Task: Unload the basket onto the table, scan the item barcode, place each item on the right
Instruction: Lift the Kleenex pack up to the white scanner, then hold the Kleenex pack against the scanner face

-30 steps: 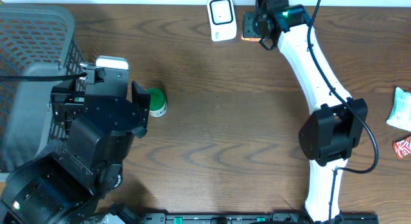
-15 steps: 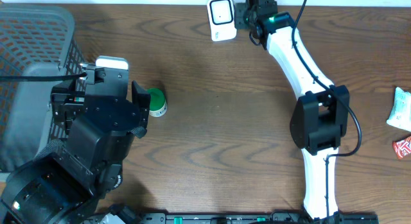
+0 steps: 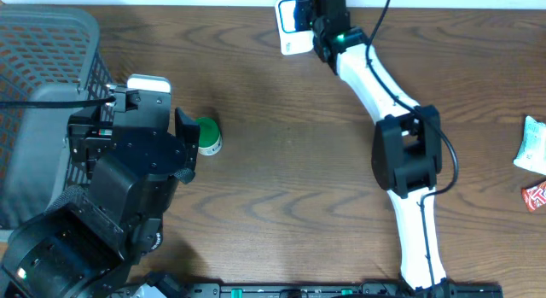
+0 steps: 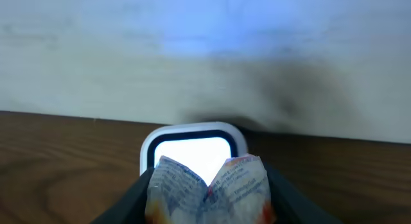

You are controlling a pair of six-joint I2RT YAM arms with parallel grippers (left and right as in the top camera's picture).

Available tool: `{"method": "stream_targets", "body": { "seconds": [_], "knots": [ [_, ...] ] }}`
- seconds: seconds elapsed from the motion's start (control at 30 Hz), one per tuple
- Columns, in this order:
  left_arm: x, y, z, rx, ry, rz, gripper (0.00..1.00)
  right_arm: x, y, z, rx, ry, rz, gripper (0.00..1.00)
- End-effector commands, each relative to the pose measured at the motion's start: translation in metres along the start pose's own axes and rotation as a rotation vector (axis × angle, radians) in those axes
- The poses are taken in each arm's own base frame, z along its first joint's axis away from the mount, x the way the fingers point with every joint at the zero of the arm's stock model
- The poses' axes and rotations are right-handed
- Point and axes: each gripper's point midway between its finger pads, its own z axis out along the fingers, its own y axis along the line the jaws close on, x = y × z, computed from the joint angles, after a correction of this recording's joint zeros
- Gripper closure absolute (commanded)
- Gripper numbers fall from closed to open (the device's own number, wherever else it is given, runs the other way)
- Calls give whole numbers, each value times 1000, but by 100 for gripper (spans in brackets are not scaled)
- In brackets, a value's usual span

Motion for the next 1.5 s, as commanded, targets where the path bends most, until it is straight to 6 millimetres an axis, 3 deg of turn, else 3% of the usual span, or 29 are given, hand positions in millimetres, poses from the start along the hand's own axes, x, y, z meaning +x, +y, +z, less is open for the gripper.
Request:
{"method": "stream_targets", "body": {
  "seconds": [0.0,0.1,0.3,0.5,0.73,0.9,1.2,1.3,1.47],
  "knots": [
    [-1,4,0,-23,-2,4,2,20,5,17,1,3,2,59],
    [-1,4,0,-23,-2,4,2,33,5,30,-5,-15,7,60],
    [-1,4,0,-23,-2,4,2,36,5,39,-10,-57,29,58],
    [-1,4,0,-23,-2,4,2,27,7,39,-18,-91,33,59],
    [-1,4,0,-23,-2,4,2,3,11,34,-29,-143,38,60],
    [-1,4,0,-23,-2,4,2,-8,3,32,19,-188,46,62],
    [-1,4,0,-23,-2,4,2,-5,4,32,16,-171,36,64],
    [-1,4,0,-23,-2,4,2,-9,9,23,11,-132,26,64],
    [-1,4,0,-23,-2,4,2,-37,3,-34,49,8,-1,65]
  ]
}}
